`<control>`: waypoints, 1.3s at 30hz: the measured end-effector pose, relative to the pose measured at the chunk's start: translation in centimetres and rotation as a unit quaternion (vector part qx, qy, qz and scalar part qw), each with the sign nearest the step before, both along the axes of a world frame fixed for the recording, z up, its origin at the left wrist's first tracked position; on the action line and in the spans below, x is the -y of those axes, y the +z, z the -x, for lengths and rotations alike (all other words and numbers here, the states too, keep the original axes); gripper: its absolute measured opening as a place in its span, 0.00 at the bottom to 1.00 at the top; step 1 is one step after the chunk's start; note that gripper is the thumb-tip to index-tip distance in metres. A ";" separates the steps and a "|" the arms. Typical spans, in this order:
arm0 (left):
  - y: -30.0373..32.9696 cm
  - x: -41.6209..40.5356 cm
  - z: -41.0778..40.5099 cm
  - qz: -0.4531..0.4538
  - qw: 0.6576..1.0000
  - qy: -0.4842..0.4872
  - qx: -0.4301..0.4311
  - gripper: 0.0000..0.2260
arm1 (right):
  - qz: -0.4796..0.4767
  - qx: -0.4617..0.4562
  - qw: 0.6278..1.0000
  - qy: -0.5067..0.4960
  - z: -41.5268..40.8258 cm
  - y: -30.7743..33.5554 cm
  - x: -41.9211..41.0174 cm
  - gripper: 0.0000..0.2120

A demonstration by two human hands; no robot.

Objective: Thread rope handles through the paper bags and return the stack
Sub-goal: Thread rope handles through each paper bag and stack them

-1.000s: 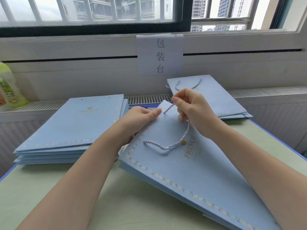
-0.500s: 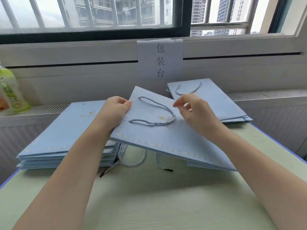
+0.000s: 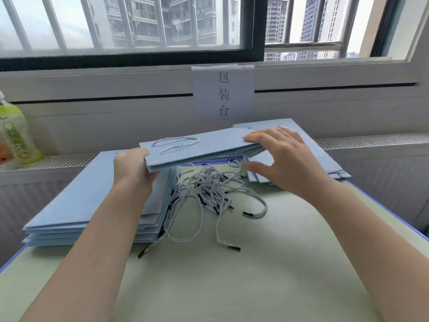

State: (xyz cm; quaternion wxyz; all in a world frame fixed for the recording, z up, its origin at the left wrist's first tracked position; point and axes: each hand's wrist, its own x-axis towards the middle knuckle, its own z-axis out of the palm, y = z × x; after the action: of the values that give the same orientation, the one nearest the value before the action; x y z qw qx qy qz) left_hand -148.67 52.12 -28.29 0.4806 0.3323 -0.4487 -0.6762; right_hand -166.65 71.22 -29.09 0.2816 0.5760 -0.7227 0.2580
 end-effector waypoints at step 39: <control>-0.9 -5.6 2.5 0.090 0.935 -0.335 0.069 0.23 | -0.037 0.259 0.929 -0.263 2.0 0.2 -0.3 0.23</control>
State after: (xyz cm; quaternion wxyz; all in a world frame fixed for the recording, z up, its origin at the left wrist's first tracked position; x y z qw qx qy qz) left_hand -151.14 57.75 -29.21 0.2221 0.1638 -0.6250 -0.7302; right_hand -168.69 71.50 -28.86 0.1210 0.2884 -0.9052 0.2877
